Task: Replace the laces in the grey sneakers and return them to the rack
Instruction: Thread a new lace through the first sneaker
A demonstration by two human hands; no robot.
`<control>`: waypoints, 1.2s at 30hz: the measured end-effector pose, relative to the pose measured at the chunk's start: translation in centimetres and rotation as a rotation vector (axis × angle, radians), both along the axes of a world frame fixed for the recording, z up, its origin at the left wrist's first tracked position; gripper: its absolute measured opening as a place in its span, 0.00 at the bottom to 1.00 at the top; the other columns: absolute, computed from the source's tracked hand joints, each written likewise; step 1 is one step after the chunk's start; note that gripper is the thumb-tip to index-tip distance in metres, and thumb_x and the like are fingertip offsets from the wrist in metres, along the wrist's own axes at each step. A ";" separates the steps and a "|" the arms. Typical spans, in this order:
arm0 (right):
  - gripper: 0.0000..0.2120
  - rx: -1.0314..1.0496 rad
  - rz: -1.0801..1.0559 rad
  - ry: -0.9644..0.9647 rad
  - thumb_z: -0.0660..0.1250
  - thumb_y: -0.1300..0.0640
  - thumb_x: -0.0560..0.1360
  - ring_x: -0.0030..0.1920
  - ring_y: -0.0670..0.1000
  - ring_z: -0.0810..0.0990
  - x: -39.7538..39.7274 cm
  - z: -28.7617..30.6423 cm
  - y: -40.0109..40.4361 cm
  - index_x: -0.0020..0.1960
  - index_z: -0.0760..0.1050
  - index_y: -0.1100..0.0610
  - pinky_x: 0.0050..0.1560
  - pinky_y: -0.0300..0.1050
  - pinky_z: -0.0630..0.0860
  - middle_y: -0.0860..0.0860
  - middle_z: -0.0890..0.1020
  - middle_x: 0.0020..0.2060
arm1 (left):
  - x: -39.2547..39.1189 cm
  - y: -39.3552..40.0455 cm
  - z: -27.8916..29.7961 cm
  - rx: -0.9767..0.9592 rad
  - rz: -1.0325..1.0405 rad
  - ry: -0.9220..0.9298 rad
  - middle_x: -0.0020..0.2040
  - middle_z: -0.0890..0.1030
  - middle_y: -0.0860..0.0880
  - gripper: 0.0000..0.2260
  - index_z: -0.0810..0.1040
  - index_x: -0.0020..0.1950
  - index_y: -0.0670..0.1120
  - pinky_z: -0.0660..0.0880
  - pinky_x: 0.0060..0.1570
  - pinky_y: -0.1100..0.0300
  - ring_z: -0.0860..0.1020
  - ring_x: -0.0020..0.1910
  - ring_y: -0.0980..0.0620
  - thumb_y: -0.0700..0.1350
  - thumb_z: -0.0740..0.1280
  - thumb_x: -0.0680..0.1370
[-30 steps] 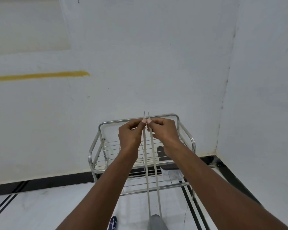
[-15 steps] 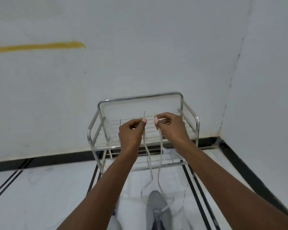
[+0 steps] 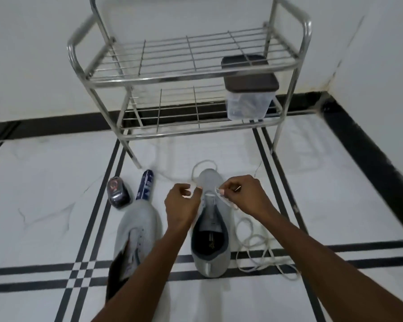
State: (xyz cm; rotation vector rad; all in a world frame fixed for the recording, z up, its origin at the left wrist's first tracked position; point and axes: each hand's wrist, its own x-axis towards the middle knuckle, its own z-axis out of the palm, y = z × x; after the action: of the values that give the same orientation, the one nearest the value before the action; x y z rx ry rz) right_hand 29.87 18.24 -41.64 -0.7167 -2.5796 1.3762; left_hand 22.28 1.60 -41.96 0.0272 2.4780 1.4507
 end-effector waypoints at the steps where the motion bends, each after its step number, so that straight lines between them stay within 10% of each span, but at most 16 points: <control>1: 0.01 0.013 0.010 0.004 0.76 0.56 0.73 0.39 0.43 0.84 0.0 -0.5 -0.3 0.44 0.87 0.53 0.42 0.37 0.77 0.46 0.87 0.38 | 0.4 0.1 -0.5 -0.026 -0.053 0.005 0.50 0.83 0.50 0.19 0.80 0.57 0.47 0.79 0.55 0.51 0.81 0.50 0.50 0.59 0.75 0.74; 13: 0.04 0.089 0.110 -0.154 0.73 0.59 0.72 0.41 0.48 0.82 -2.3 -3.9 -3.0 0.41 0.87 0.57 0.44 0.41 0.75 0.51 0.86 0.39 | 1.7 -1.8 -2.9 -0.146 -0.274 0.188 0.46 0.87 0.49 0.08 0.88 0.52 0.45 0.68 0.41 0.80 0.79 0.41 0.60 0.44 0.70 0.79; 20: 0.06 0.070 0.055 -0.110 0.72 0.58 0.74 0.39 0.48 0.81 -0.7 -4.4 -4.2 0.41 0.87 0.57 0.42 0.38 0.73 0.52 0.87 0.39 | 2.7 -2.6 -4.2 -0.032 -0.221 0.169 0.51 0.87 0.51 0.09 0.87 0.56 0.48 0.80 0.55 0.55 0.83 0.49 0.56 0.46 0.70 0.80; 29: 0.06 0.087 -0.004 -0.114 0.72 0.58 0.74 0.41 0.47 0.82 -0.4 -4.4 -4.4 0.42 0.87 0.57 0.40 0.30 0.70 0.51 0.87 0.40 | 2.7 -2.9 -4.8 0.035 -0.230 0.159 0.52 0.86 0.53 0.09 0.87 0.56 0.47 0.78 0.55 0.61 0.81 0.50 0.60 0.46 0.69 0.80; 36: 0.07 0.255 0.097 -0.158 0.71 0.56 0.74 0.43 0.51 0.82 -0.9 -4.0 -4.9 0.39 0.85 0.53 0.44 0.49 0.80 0.49 0.83 0.44 | 2.7 -3.2 -5.2 0.104 -0.245 0.199 0.49 0.85 0.55 0.08 0.87 0.54 0.47 0.76 0.49 0.68 0.81 0.49 0.63 0.43 0.69 0.80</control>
State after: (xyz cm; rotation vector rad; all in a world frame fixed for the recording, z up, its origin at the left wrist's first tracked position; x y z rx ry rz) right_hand 28.99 13.38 -45.67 -0.6920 -2.8767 1.0218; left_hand 24.95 -1.58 -47.13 0.5011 2.4404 1.5308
